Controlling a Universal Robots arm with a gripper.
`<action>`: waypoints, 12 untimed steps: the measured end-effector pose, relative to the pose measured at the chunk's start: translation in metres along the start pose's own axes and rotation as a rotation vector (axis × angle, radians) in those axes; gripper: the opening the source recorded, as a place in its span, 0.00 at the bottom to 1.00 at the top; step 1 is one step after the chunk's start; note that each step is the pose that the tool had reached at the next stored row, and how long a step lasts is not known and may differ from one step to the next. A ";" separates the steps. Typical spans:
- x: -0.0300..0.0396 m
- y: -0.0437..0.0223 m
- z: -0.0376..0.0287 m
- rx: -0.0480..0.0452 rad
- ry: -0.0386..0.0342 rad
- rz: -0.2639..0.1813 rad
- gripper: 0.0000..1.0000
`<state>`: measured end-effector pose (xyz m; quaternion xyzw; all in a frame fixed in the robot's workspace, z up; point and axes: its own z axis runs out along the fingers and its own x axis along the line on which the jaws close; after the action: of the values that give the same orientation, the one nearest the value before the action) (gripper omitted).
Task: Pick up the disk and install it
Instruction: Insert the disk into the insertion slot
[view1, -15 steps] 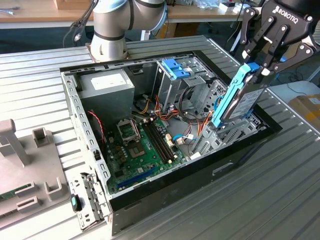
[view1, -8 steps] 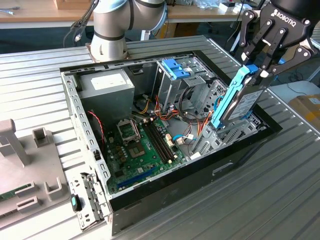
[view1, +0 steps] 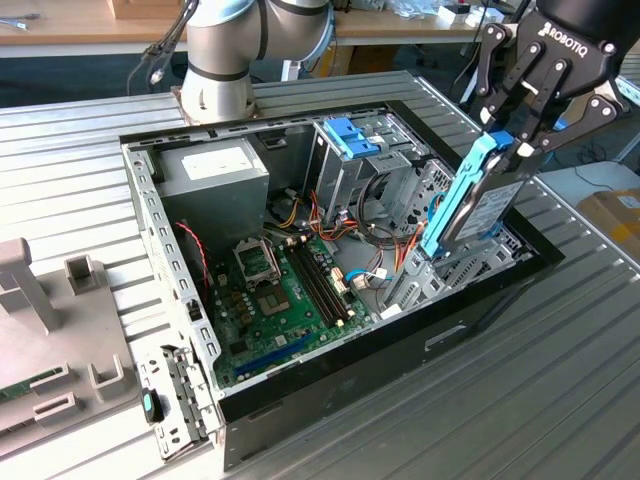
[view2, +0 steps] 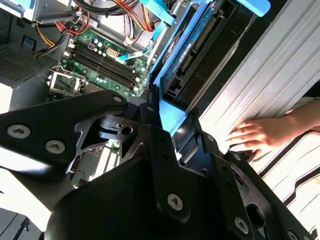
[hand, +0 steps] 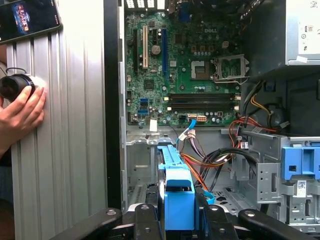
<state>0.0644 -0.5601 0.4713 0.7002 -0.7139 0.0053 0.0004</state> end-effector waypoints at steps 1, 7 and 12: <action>0.0000 0.0001 0.0001 0.0000 0.0000 0.000 0.36; -0.0001 0.0001 0.0040 0.0000 0.0003 0.000 0.36; -0.0001 0.0002 0.0099 0.0000 0.0000 0.000 0.36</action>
<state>0.0643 -0.5601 0.4614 0.7002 -0.7139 0.0053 0.0004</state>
